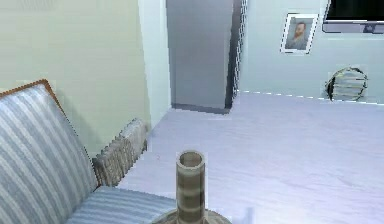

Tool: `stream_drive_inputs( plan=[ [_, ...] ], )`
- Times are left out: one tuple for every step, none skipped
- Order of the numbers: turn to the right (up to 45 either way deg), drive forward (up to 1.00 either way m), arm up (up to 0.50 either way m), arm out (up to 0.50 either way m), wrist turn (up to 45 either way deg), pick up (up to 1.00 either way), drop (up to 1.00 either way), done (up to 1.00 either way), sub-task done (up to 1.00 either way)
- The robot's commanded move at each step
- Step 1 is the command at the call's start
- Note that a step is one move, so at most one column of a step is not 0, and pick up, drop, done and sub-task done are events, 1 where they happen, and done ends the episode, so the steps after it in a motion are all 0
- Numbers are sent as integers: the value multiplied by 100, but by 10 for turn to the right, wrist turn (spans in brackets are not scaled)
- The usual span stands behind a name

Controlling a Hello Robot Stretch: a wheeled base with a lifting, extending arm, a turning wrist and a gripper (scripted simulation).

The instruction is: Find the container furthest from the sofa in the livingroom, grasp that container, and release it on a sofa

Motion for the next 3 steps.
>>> stream_drive_inputs(
  plan=[
    [-90, 0, 0, 0, 0, 0, 0, 0, 0],
    [-450, 0, 0, 0, 0, 0, 0, 0, 0],
    [-450, 0, 0, 0, 0, 0, 0, 0, 0]
  ],
)
